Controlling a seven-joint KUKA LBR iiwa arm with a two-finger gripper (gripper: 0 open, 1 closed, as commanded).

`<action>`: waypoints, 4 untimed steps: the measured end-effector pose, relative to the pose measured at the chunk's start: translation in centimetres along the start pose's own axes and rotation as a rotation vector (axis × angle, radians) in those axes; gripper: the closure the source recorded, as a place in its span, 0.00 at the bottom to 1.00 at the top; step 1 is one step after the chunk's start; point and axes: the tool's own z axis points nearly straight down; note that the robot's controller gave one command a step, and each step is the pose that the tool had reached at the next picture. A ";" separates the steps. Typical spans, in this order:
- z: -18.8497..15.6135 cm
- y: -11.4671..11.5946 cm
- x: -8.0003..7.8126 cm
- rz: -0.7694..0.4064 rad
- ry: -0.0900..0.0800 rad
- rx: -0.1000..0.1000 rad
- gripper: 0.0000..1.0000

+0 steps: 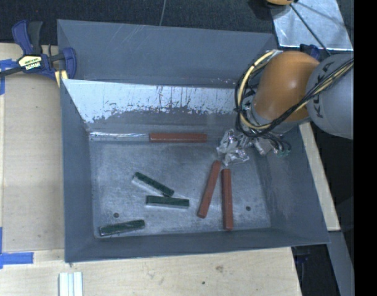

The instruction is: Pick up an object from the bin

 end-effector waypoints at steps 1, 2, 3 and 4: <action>0.3 0.1 0.3 -0.001 0.010 -0.005 0.00; 0.3 0.1 0.3 -0.002 0.010 -0.005 0.00; -0.2 4.4 2.5 -0.435 -0.007 -0.002 1.00; -0.2 4.4 2.5 -0.435 -0.007 -0.002 1.00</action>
Offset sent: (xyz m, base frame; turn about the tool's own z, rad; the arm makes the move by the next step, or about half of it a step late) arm 0.0000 0.0000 0.0000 0.0000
